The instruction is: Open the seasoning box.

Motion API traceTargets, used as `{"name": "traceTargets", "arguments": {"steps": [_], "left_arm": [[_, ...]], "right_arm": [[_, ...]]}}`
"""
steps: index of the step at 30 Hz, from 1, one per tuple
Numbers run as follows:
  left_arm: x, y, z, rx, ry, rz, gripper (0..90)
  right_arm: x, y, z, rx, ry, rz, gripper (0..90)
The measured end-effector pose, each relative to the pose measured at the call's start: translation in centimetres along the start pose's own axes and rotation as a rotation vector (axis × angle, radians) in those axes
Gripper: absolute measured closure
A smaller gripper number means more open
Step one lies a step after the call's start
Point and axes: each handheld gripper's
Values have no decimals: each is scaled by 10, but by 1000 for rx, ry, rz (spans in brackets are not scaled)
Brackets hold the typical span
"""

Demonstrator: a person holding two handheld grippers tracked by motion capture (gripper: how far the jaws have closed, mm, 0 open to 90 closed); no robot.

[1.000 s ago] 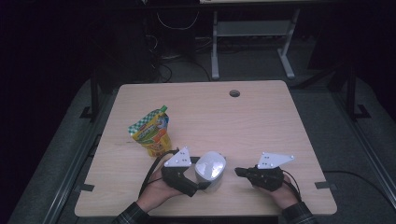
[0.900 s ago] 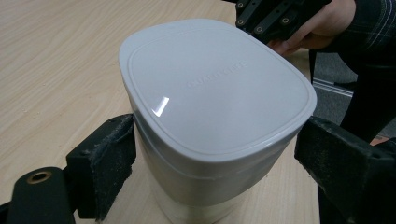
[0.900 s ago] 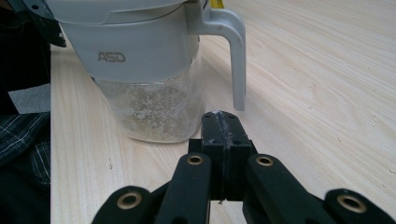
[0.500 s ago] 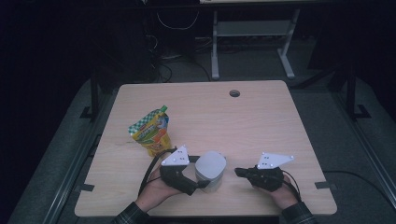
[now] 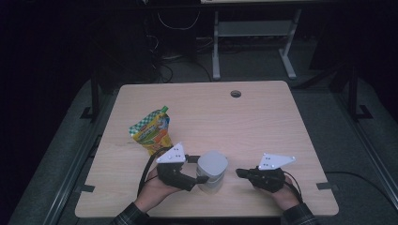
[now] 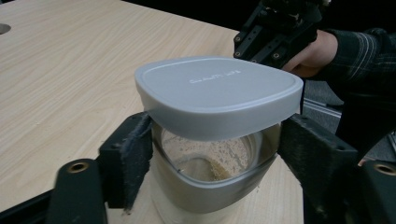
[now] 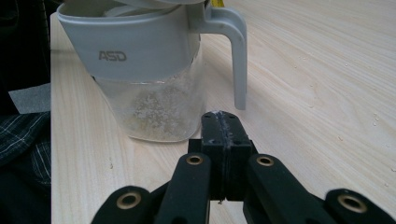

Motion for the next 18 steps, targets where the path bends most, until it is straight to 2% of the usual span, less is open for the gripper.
{"name": "traceTargets", "arguments": {"steps": [9, 12, 17, 18], "left_arm": [[-6, -1, 3, -39, -19, -7, 470], [-9, -1, 5, -43, -35, -6, 569], [-15, 0, 9, -73, -32, -8, 757], [-16, 0, 9, -68, -35, -6, 789]], "right_arm": [[1, 1, 0, -2, -2, 7, 893], [1, 1, 0, -1, -3, 6, 893], [2, 1, 0, -1, -1, 12, 893], [2, 1, 0, -3, -2, 10, 893]]}}
Point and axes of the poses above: each handheld gripper's, and its own axes: x roughly forward along the jaws, y roughly out of its underside, z roughly to its left, and after that the axes turned 3 degrees about z, right-handed
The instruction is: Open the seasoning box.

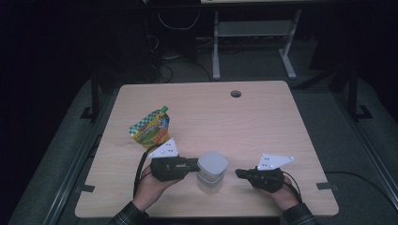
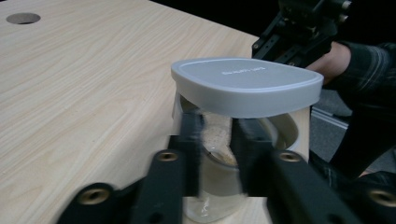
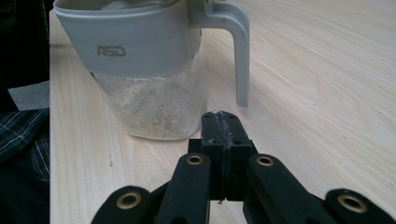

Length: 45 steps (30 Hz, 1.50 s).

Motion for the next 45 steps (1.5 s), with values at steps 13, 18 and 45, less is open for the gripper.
{"name": "traceTargets", "arguments": {"steps": [13, 18, 45], "left_arm": [[5, -2, -5, 34, 49, 37, 900], [4, -4, -7, 44, 58, 39, 900], [7, -30, -1, 38, 85, -8, 900]], "right_arm": [[0, 1, -1, 18, -15, -2, 895], [-1, 0, -2, 27, -15, 3, 896], [4, 4, -2, 37, 11, 20, 897]]}}
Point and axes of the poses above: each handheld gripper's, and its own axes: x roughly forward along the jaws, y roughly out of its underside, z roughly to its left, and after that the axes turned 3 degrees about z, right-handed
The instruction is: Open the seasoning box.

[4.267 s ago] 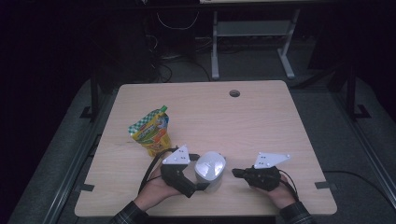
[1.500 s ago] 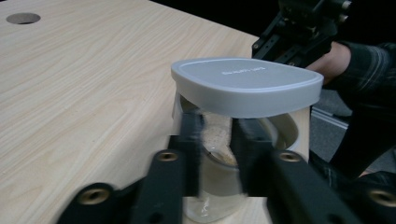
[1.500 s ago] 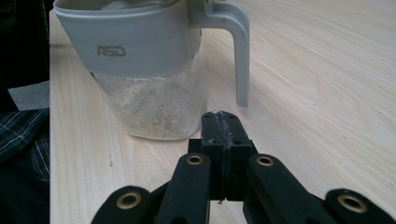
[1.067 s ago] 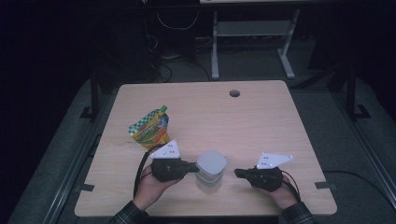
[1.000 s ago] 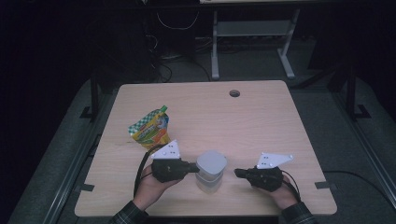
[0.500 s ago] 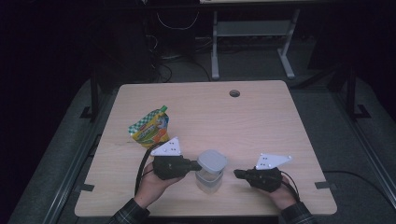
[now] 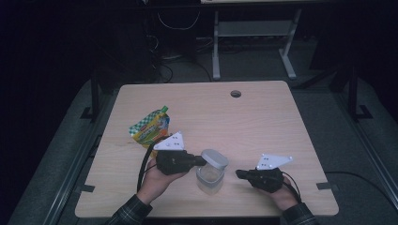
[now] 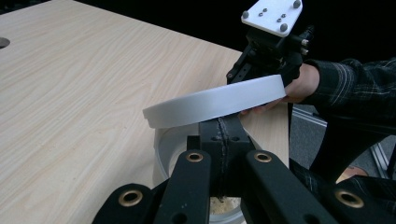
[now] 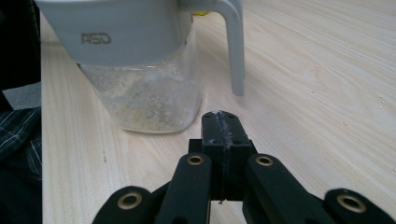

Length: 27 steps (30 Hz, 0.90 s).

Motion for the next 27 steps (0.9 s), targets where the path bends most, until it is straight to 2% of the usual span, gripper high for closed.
{"name": "traceTargets", "arguments": {"steps": [7, 10, 11, 12, 14, 18, 21, 23, 27], "left_arm": [[3, -6, 2, 1, 10, 2, 900], [4, -9, 3, 3, 15, 2, 900], [5, -9, 4, 5, 15, 6, 900], [5, -10, 4, 7, 13, 7, 900], [6, -12, 4, 4, 16, 6, 900], [9, -14, 6, 2, 21, 6, 900], [10, -16, 6, 3, 21, 5, 900], [11, -17, 7, 1, 22, 3, 900], [12, -20, 8, 7, 21, 2, 900]], "right_arm": [[-2, 0, -2, 26, 39, -4, 889], [-2, 0, -2, 36, 38, -7, 738], [-2, 0, -2, 24, 43, -7, 683], [-1, 0, -1, 20, 52, -10, 597], [2, 0, -2, 42, 66, -3, 486], [8, 2, -4, 56, 102, 24, 326], [9, 2, -5, 66, 117, 3, 248], [10, 3, -5, 85, 122, 9, 214], [10, 3, -6, 88, 138, 12, 204]]}}
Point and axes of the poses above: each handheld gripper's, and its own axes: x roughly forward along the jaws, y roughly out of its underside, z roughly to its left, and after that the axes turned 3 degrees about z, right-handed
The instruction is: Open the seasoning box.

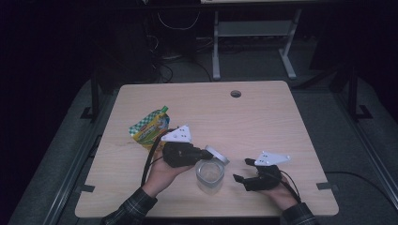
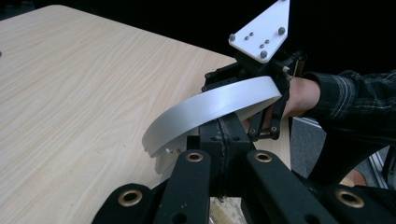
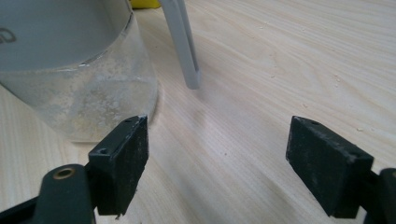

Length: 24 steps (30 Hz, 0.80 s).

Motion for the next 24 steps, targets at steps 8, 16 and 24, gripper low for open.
{"name": "traceTargets", "arguments": {"steps": [8, 16, 24], "left_arm": [[2, -5, 3, 4, -5, -5, 900], [6, -10, 7, 7, -15, -5, 900], [8, -10, 7, 7, -19, 1, 900]], "right_arm": [[1, 0, -1, 15, 0, 5, 198], [1, 0, -2, 23, 5, 5, 193], [0, 1, -3, 29, 3, 4, 193]]}}
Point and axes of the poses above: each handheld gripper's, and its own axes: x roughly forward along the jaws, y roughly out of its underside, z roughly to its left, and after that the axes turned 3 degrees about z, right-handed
